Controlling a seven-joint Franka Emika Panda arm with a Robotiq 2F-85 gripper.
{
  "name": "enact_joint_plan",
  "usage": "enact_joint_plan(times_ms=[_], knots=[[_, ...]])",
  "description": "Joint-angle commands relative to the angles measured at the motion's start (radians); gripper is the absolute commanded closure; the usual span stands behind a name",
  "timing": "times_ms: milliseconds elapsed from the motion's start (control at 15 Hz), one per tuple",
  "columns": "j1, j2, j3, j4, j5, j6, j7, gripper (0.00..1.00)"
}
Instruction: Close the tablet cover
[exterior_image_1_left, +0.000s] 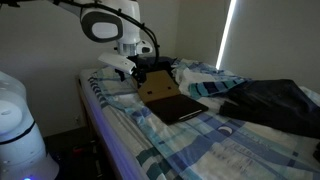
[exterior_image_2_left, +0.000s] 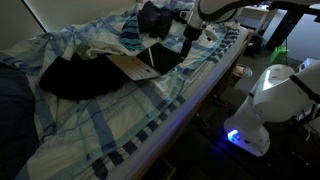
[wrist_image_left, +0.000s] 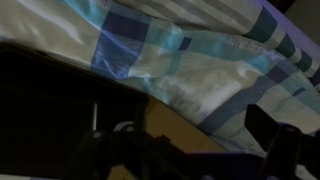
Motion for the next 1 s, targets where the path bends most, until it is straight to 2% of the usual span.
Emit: enact_joint_plan(times_ms=[0, 333, 533, 667, 933], knots=[[-0.01, 0.002, 0.018, 0.002, 0.009, -0.005, -0.007, 0.0], [-0.016, 0.003, 0.017, 0.002, 0.009, -0.005, -0.007, 0.0], [-0.038, 0.016, 0.035, 0.014, 0.01, -0.005, 0.086, 0.0], [-0.059, 0.025, 0.08, 0.02, -0.014, 0.005, 0.207, 0.0], [-0.034, 0.033, 0.138, 0.056, -0.014, -0.005, 0.336, 0.0]])
